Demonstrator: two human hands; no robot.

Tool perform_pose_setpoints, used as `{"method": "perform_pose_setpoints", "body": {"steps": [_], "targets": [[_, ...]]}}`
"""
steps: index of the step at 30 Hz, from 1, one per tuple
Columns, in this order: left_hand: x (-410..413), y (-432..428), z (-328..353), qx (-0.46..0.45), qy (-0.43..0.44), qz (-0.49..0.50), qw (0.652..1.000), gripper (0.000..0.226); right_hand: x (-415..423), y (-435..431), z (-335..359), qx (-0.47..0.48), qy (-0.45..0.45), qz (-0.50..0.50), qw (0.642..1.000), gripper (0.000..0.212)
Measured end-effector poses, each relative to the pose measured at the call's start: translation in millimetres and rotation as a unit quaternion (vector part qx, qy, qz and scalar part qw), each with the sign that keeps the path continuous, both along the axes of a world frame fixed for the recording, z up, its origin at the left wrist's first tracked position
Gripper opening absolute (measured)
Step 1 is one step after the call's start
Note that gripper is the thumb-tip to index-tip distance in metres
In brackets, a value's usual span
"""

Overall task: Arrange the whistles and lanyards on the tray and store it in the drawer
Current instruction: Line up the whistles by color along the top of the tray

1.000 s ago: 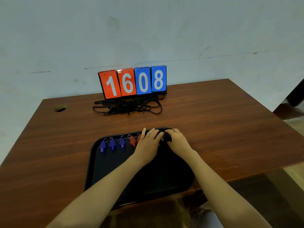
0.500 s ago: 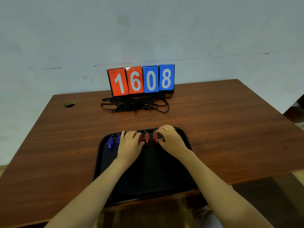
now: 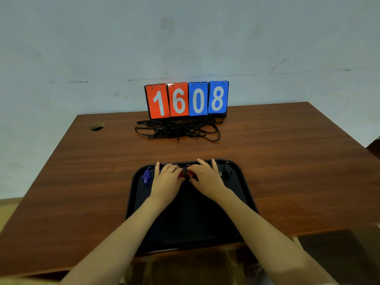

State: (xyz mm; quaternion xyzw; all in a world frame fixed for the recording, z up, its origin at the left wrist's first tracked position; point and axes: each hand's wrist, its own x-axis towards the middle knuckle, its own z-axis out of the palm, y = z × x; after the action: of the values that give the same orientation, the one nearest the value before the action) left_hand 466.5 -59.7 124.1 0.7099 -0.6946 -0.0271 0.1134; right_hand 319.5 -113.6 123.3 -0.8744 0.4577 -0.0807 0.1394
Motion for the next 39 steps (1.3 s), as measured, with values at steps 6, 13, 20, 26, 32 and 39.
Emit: {"method": "perform_pose_setpoints", "body": {"steps": [6, 13, 20, 26, 32, 39], "targets": [[-0.8, 0.5, 1.7, 0.006, 0.012, -0.005, 1.000, 0.039, -2.5, 1.3, 3.6, 0.030, -0.017, -0.001, 0.999, 0.047], [-8.9, 0.4, -2.2, -0.052, 0.001, -0.054, 0.997, 0.050, -30.9, -2.9, 8.1, 0.000, -0.007, -0.040, 0.999, 0.051], [-23.3, -9.7, -8.1, -0.042, -0.017, -0.047, 0.998, 0.042, -39.4, -3.6, 5.6, -0.005, 0.007, -0.046, 0.999, 0.043], [-21.9, -10.4, -5.3, -0.025, -0.020, -0.043, 0.999, 0.040, -31.2, -1.7, 3.2, -0.005, -0.008, -0.049, 0.999, 0.037], [-22.2, -8.3, -1.8, -0.015, -0.021, -0.043, 0.999, 0.046, -35.1, -0.3, 3.6, -0.004, -0.008, -0.053, 0.999, 0.049], [-42.0, -14.0, 2.6, -0.011, -0.052, -0.096, 0.994, 0.049, -55.7, -0.3, 2.2, -0.008, 0.004, -0.090, 0.996, 0.051]]}}
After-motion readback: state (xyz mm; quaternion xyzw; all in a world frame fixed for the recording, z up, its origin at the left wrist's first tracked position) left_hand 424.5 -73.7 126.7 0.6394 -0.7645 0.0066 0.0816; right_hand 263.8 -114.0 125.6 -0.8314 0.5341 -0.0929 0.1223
